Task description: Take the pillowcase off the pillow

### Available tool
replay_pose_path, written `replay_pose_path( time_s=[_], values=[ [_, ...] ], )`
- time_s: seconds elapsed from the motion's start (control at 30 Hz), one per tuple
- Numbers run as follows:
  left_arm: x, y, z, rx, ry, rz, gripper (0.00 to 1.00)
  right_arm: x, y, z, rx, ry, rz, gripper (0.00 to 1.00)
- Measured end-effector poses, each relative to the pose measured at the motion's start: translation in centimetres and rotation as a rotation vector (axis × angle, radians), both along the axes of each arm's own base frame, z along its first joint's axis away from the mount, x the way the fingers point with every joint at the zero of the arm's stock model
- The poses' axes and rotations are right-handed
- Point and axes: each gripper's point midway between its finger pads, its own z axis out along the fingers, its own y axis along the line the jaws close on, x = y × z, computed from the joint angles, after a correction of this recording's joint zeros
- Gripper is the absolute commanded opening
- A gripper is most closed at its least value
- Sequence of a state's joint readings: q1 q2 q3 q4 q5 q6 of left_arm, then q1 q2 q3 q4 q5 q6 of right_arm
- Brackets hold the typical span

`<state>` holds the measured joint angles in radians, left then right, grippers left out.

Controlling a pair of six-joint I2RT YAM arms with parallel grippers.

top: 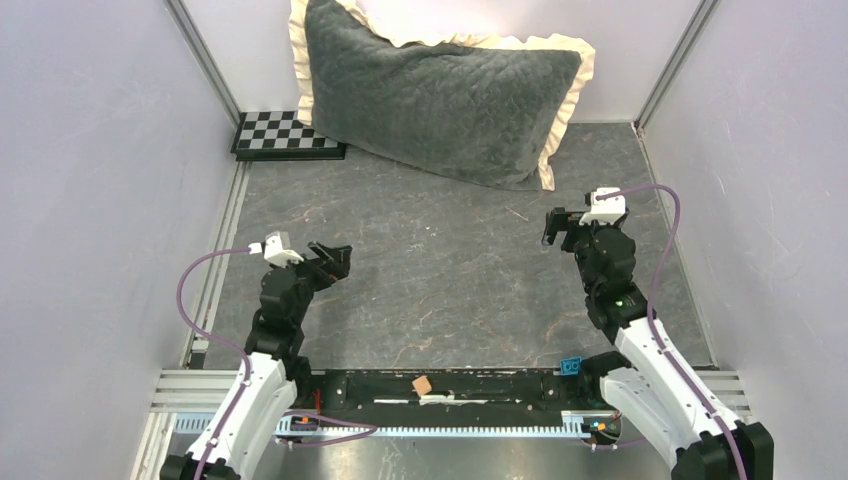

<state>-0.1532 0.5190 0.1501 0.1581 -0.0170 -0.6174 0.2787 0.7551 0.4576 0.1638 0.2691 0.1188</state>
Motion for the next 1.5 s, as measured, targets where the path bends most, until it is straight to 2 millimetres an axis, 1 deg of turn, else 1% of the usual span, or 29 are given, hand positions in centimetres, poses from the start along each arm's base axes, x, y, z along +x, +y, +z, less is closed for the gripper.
replay_pose_path(
  time_s=[0.07, 0.17, 0.23, 0.3, 0.4, 0.47, 0.53, 0.63, 0.8, 0.97, 1.1, 1.23, 1.33, 1.4, 1.43, 1.5],
  values=[
    [0.0, -0.2, 0.1, -0.003, -0.005, -0.009, 1.0, 0.2, 0.2, 0.2, 0.003, -0.01, 0.005, 0.98],
    [-0.1, -0.7, 0.3, -0.009, -0.01, -0.039, 1.0, 1.2, 0.7, -0.6, -0.001, 0.015, 0.022, 0.98],
    [-0.1, -1.1, 0.3, -0.015, -0.012, -0.062, 1.0, 2.5, 1.4, -1.2, -0.007, 0.062, 0.037, 0.98],
    [-0.1, -1.4, 0.2, -0.017, -0.007, -0.078, 1.0, 3.8, 2.1, -1.3, -0.006, 0.088, 0.053, 0.98],
    [-0.1, -1.7, 0.0, -0.02, 0.003, -0.098, 1.0, 5.8, 3.1, -0.6, 0.009, 0.088, 0.072, 0.98],
    [-0.1, -1.9, -0.1, -0.021, 0.006, -0.105, 1.0, 7.4, 3.7, 0.2, 0.031, 0.078, 0.072, 0.98],
    [0.0, -2.1, -0.3, -0.023, 0.01, -0.116, 1.0, 8.9, 3.9, 0.7, 0.05, 0.077, 0.046, 0.98],
    [0.2, -2.3, -0.5, -0.025, 0.019, -0.129, 1.0, 12.1, 4.1, 1.5, 0.079, 0.079, -0.006, 0.98],
    [0.2, -2.6, -1.2, -0.027, 0.044, -0.145, 1.0, 16.0, 4.7, 0.9, 0.138, 0.099, -0.062, 0.97],
    [0.3, -2.8, -1.0, -0.029, 0.032, -0.151, 1.0, 19.5, 5.2, 0.2, 0.194, 0.112, -0.079, 0.97],
    [0.4, -2.8, -0.7, -0.03, 0.02, -0.151, 1.0, 22.8, 5.9, 0.6, 0.234, 0.084, -0.049, 0.98],
    [0.4, -2.8, -0.6, -0.03, 0.018, -0.151, 1.0, 26.6, 6.5, 1.7, 0.274, 0.039, -0.023, 0.97],
    [0.4, -2.8, -0.6, -0.03, 0.017, -0.15, 1.0, 29.2, 6.9, 1.7, 0.287, 0.019, -0.018, 0.99],
    [0.4, -2.7, -0.6, -0.03, 0.018, -0.147, 1.0, 31.1, 7.2, 1.3, 0.287, 0.016, -0.019, 0.92],
    [0.4, -2.7, -0.6, -0.029, 0.018, -0.145, 1.0, 31.9, 7.3, 1.0, 0.286, 0.017, -0.022, 0.86],
    [0.5, -2.5, -0.5, -0.027, 0.015, -0.136, 1.0, 33.0, 7.3, 0.3, 0.281, 0.027, -0.023, 0.56]
  ],
)
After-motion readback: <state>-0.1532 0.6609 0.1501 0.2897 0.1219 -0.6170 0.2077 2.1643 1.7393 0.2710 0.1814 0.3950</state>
